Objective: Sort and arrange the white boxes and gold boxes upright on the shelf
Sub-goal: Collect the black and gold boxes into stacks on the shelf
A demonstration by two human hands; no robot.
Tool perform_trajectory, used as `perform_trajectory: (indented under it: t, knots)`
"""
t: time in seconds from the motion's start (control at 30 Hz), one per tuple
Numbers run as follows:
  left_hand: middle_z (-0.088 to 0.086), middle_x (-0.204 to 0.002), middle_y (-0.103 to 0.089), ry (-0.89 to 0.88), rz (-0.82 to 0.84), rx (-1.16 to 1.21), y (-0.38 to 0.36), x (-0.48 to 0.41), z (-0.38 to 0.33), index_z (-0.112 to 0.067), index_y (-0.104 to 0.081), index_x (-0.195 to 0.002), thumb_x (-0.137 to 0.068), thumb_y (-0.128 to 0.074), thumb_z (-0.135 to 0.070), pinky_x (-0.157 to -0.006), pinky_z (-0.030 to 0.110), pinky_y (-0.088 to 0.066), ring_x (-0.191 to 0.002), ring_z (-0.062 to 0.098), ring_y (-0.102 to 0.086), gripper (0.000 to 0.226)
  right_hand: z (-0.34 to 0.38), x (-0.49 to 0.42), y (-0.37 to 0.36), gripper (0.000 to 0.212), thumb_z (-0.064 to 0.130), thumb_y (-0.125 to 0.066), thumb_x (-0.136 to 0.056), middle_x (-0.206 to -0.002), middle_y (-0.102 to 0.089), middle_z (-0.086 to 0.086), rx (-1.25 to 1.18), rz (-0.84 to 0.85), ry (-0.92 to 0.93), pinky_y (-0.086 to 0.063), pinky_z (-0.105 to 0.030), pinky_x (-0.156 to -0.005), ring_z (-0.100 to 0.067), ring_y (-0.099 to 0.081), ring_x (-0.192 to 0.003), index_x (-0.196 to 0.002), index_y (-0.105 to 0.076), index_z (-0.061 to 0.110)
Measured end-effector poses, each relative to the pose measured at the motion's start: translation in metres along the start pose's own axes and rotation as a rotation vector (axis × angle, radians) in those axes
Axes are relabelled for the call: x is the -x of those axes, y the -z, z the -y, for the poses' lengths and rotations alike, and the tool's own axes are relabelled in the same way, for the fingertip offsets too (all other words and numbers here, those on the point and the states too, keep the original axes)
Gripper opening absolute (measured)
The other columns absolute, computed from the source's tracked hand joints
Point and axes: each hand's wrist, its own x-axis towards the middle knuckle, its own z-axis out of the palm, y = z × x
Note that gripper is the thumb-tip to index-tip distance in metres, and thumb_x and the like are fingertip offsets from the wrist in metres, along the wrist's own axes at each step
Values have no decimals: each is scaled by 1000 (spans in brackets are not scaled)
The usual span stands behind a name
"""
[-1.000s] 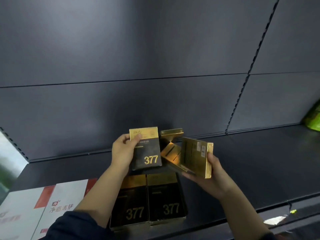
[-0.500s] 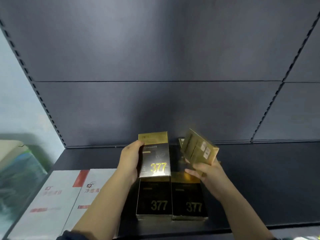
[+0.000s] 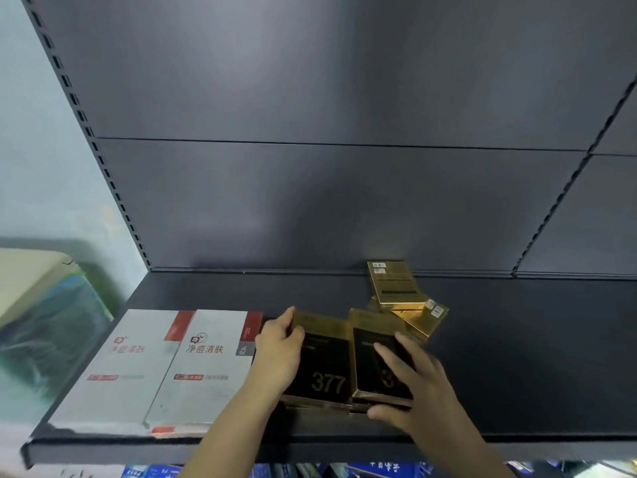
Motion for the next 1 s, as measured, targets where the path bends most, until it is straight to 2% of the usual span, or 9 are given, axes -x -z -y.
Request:
perform_trajectory:
  t: [0.17,0.4,0.57,0.63,0.67,0.73,0.83,0.93,1.0]
  knots:
    - [8,-139,-45,-10,-85,-127,-5,-8,10,-25,-44,-142,-99,-45,-17,-107,43,-42,-126,24,-46,43,3,5,1,80,64,-63,-71,-142,11,35,-145,7,-7,-19,-37,-118,0,3,-133,-130,-8,61]
    - [7,-143,-44,-17,-88,-88,-6,-5,5,-21,-41,-144,-100,-44,-17,-107,42,-43,-130,24,-46,43,-4,12,-2,46,54,-49,-91,-145,-1,40,-389,1,8,-32,-11,-99,2,-4,-134,-131,-27,59]
    - [6,-145,-43,-9,-72,-86,-6,-3,1,-23,-41,-143,-100,-44,-18,-106,43,-44,-130,25,-46,43,-15,2,-8,58,85,-22,-72,-139,-4,52,-558,18,-86,-7,-32,-111,11,-3,-134,-127,-27,65]
    - [6,-145,-43,-1,-67,-74,-5,-3,1,-24,-41,-143,-100,-44,-17,-106,43,-44,-130,25,-46,44,-35,-5,-23,27,55,-27,-94,-148,-8,41,-613,85,-81,-4,-36,-117,4,-5,-139,-118,-28,66]
    - [6,-145,-44,5,-66,-56,-5,-3,0,-24,-41,-143,-100,-45,-17,-105,43,-45,-130,25,-46,44,-47,-8,-31,31,39,-33,-99,-156,-15,26,-723,95,-78,-6,-36,-117,-1,-9,-141,-119,-31,62]
    - [5,-144,-45,17,-71,-3,-4,-3,-3,-24,-42,-143,-99,-47,-14,-104,40,-46,-128,24,-47,46,-47,-11,-21,35,42,-47,-96,-156,-30,2,-897,-41,-133,-19,-37,-115,-12,-26,-141,-130,-44,45]
    - [1,-143,-47,-20,-98,52,-1,-2,-9,-22,-43,-142,-97,-48,-9,-104,36,-41,-131,21,-45,48,-33,-16,11,36,24,-57,-94,-129,-56,7,-1063,-242,-292,-38,-38,-102,-12,-50,-122,-129,-54,28]
    - [-3,-136,-50,-68,-150,83,-2,0,-14,-24,-47,-136,-96,-49,-8,-104,35,-40,-124,15,-46,43,-51,-47,35,38,12,-66,-87,-110,-60,3,-885,-341,-443,-46,-26,-76,-10,-57,-97,-120,-50,18]
    - [-6,-130,-50,-92,-174,89,-6,1,-18,-25,-50,-131,-96,-49,-8,-98,30,-40,-117,11,-46,39,-54,-83,45,55,26,-70,-81,-123,-53,-8,-664,-260,-533,-50,-38,-87,-20,-55,-105,-128,-44,15]
